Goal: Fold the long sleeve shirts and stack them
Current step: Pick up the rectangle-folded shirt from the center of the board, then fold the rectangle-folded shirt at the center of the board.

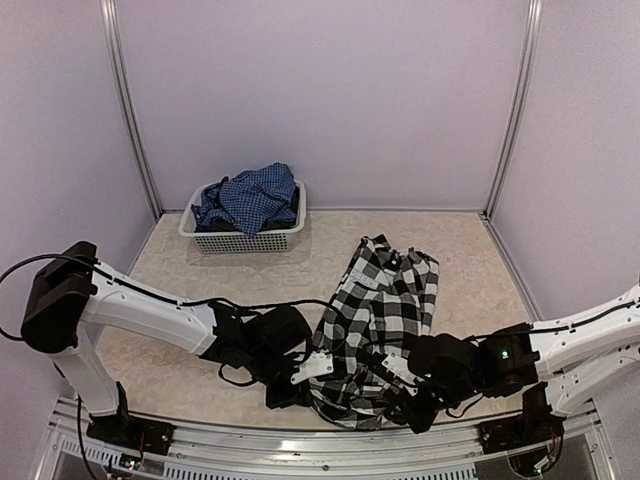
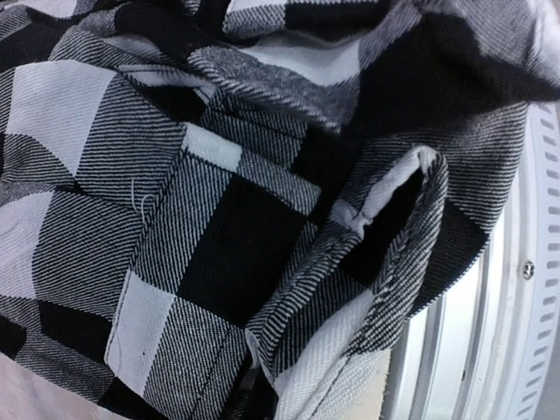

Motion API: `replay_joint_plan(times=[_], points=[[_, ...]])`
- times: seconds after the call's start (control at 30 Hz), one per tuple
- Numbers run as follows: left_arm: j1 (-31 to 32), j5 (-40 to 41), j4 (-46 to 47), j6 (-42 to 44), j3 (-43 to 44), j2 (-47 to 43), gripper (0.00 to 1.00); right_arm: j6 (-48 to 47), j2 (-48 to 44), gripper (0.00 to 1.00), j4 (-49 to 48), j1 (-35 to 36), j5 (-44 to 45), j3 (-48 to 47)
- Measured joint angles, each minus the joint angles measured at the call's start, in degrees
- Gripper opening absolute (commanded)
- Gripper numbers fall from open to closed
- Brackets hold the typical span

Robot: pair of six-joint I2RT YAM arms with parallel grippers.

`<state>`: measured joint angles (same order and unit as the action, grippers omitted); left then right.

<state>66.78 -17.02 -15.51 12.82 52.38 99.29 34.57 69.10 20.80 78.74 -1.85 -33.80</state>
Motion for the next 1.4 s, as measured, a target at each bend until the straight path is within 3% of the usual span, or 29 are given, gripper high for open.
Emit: replay_joint_plan(times=[0.2,0.4,0.6,0.73,0.87,1.0,1.13,1.3,1.4], points=[[-4.61,-4.31,-11.5,-0.13,6.27,-3.3,0.0,1.09,-10.84,0.0,3.72,-3.54,-1.97,-1.14],[-12.09,-10.01,-22.58,3.52,24.28,-1.75,0.0,0.85,-13.7,0.0,8.66,-15.98,-3.65,-3.63],[-19.21,-18.1,-32.41,8.76,48.63,12.55,0.0,-1.75,-10.32,0.0,11.8,-30.49,-5.16,-8.96],[-22.36,-21.18,-39.98,11.34,66.86,27.54,0.0,-4.48,-6.82,0.0,11.13,-40.87,-7.69,-10.95],[-24.04,-23.43,-42.34,11.02,77.5,38.32,0.06,-7.17,-1.97,0.0,9.7,-46.75,-10.01,-11.19],[-25.68,-25.2,-41.62,8.39,78.38,42.64,0.15,-9.64,3.45,0.0,8.11,-48.63,-11.23,-11.58],[-27.41,-25.0,-38.4,5.2,78.27,44.81,0.16,-11.45,8.7,0.02,6.82,-50.16,-11.19,-12.26],[-29.14,-24.0,-29.49,-0.83,74.99,45.22,0.33,-13.14,12.79,0.31,5.53,-51.65,-8.52,-13.77],[-30.08,-22.36,-21.16,-5.31,68.7,44.48,0.46,-14.53,15.85,0.43,4.96,-52.28,-5.4,-16.02]])
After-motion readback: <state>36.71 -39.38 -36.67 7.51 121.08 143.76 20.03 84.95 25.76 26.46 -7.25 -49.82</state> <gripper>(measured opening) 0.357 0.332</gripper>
